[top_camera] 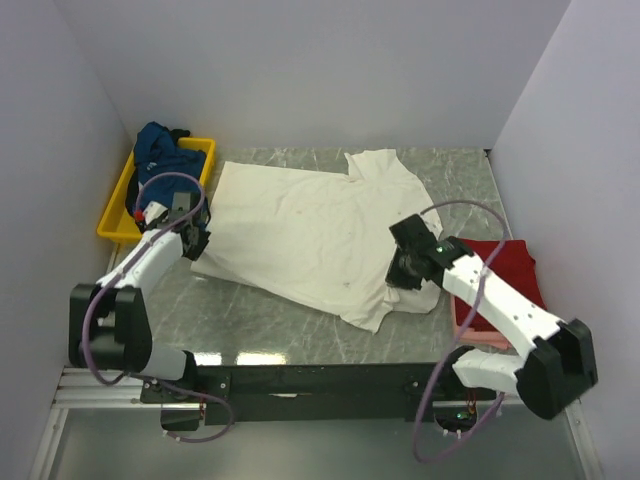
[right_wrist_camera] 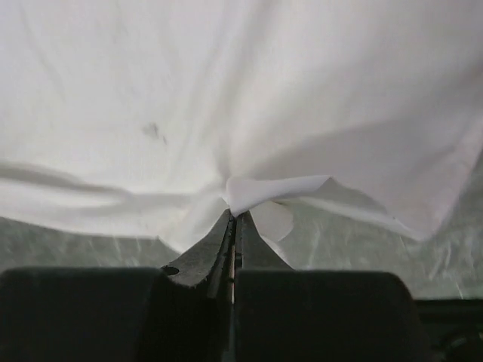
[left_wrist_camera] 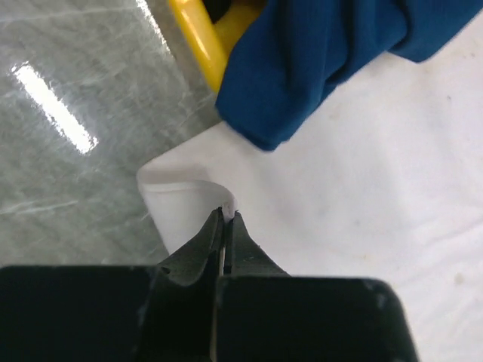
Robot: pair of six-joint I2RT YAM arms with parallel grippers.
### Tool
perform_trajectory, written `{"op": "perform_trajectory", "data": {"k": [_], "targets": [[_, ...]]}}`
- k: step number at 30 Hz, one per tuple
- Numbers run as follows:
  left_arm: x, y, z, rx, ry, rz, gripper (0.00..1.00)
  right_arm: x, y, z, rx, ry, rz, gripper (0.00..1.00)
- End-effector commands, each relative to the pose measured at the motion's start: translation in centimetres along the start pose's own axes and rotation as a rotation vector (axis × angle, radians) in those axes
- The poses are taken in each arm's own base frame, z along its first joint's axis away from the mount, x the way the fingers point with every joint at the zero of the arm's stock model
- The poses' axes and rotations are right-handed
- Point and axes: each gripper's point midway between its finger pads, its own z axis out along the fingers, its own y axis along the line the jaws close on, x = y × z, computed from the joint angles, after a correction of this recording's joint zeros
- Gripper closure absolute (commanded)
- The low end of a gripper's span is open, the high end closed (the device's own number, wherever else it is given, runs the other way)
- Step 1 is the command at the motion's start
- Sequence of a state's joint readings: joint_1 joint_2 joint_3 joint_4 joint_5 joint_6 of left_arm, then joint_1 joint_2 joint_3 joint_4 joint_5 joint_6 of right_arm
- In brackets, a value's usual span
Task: Fold and stack the t-shirts
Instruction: Fold the tshirt
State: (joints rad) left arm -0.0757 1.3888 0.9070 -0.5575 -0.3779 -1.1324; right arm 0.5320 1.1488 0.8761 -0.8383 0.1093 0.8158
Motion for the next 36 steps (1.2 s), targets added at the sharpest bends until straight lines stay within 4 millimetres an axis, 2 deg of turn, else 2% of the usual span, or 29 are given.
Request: {"op": "perform_trajectory", "data": {"k": [1, 2, 4, 5, 6, 7, 8, 10, 13, 17, 21, 36], "targets": [[-1.3, -1.4, 1.5, -0.039, -0.044, 0.032, 0.99, -6.4, 3.6, 0.2, -0.11, -0.129, -0.004, 1.0], [-1.6, -2.0, 1.7, -0.037, -0.05, 0.032, 1.0, -6.8, 3.7, 1.2, -0.101, -0.111, -0.005, 1.0], [-1.1, -2.0, 3.1, -0.075, -0.034, 0.057, 0.99, -9.0, 4.2, 1.5, -0.116, -0.126, 0.005, 1.0], [-1.4, -2.6, 3.2, -0.073, -0.039, 0.057, 0.99, -9.4, 4.0, 2.4, -0.1, -0.108, 0.0, 1.0], [-1.0, -2.5, 3.9, -0.095, -0.031, 0.066, 0.99, -10.2, 4.6, 2.6, -0.116, -0.117, 0.003, 1.0], [-1.0, -2.6, 4.2, -0.099, -0.029, 0.068, 0.99, -11.0, 4.2, 2.9, -0.114, -0.117, 0.022, 1.0], [-1.1, -3.1, 4.3, -0.092, -0.03, 0.066, 0.99, -10.9, 4.4, 3.7, -0.126, -0.083, 0.022, 1.0], [-1.1, -3.4, 4.7, -0.098, -0.027, 0.069, 0.99, -12.0, 4.1, 4.2, -0.134, -0.091, 0.042, 1.0], [-1.5, -4.1, 4.8, -0.098, -0.033, 0.068, 0.99, -12.6, 3.8, 4.9, -0.145, -0.078, 0.059, 1.0], [-2.3, -5.2, 4.6, -0.078, -0.048, 0.068, 0.99, -14.4, 2.6, 4.6, -0.163, -0.111, 0.11, 1.0], [-2.4, -5.6, 4.6, -0.074, -0.046, 0.073, 0.99, -15.6, 2.3, 3.9, -0.171, -0.139, 0.125, 1.0], [-2.8, -6.9, 5.0, -0.052, -0.033, 0.068, 0.99, -17.1, 0.1, 3.9, -0.18, -0.172, 0.21, 1.0]]}}
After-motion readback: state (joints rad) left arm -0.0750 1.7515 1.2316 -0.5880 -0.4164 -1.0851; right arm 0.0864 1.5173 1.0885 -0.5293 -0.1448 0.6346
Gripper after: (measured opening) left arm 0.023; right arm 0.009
